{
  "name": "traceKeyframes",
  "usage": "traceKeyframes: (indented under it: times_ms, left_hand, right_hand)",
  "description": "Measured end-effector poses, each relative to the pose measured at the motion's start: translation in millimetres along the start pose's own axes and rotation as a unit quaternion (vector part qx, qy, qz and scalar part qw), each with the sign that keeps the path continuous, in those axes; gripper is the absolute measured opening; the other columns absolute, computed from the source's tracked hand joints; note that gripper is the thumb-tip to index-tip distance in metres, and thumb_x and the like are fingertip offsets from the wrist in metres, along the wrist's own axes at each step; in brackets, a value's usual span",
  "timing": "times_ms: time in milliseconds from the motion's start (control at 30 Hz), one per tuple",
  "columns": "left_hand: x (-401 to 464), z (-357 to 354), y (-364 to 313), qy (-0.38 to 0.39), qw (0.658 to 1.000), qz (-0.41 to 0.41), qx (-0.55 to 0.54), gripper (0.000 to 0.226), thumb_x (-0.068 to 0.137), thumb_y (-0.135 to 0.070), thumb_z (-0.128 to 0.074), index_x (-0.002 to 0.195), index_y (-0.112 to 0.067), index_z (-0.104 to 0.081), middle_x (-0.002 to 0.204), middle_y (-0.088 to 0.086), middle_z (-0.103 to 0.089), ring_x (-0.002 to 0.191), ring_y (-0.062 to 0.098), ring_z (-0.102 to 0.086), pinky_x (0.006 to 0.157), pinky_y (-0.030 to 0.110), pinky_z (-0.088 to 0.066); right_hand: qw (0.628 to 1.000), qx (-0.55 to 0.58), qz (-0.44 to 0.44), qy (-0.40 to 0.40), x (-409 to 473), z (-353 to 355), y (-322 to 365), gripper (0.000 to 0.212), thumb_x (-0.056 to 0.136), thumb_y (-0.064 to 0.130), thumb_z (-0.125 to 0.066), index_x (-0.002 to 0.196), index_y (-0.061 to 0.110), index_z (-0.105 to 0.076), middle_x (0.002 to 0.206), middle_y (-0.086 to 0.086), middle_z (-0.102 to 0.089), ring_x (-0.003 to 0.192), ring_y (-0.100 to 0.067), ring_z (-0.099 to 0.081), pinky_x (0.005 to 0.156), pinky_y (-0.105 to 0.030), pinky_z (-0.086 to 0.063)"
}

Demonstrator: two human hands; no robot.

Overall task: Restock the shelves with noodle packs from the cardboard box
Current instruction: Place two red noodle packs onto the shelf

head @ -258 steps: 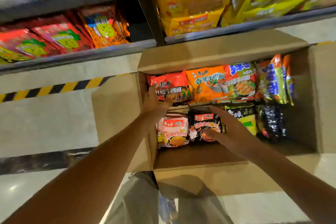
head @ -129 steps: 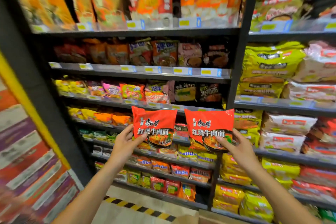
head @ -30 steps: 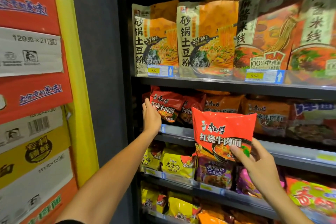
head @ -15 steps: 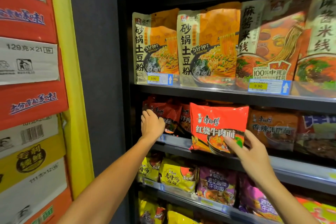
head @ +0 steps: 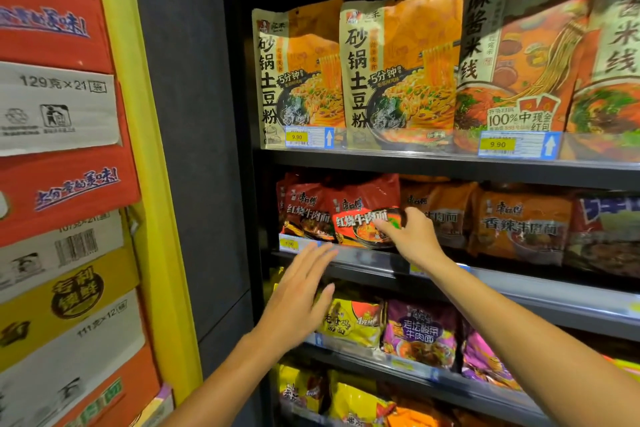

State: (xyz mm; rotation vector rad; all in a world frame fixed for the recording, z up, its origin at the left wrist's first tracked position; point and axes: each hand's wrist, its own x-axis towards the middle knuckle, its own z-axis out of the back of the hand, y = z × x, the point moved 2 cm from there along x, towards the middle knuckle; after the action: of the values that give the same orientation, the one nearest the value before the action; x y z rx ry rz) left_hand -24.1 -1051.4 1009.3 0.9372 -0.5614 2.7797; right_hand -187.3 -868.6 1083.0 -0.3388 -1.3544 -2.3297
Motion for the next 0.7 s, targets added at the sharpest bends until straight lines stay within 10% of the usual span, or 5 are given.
traceKeyframes:
  times_ms: [367, 700]
  left_hand:
    - [-61.2, -4.5, -7.1, 0.123, 0.992, -0.032, -0.014, 0.045, 0.104, -0.040, -0.042, 0.148, -0.042, -0.034, 0.154, -0.037, -0.015, 0.146, -0.010, -0.006, 0.120, 0.023, -0.021]
    - [-72.5, -1.2, 16.5, 0.138, 0.990, -0.016, -0.031, 0.046, 0.102, -0.046, -0.042, 0.148, -0.043, -0.034, 0.153, -0.031, -0.023, 0.143, -0.012, -0.013, 0.118, 0.020, -0.022]
  right_hand:
    - [0.944, -0.329, -0.010, 0.041, 10.8, -46.6, 32.2, 0.055, 0.086, 0.069, -0.056, 0.081, 0.015, -0.053, 0.089, -0.005, -0.064, 0.092, -0.028, -0.065, 0.069, -0.033, -0.043]
    - [0.931, -0.361, -0.018, 0.049, -23.7, -7.6, 22.3, 0.082, 0.083, 0.083, -0.037, 0.107, 0.010, -0.064, 0.109, -0.011, -0.068, 0.102, -0.034, -0.063, 0.077, -0.040, -0.048]
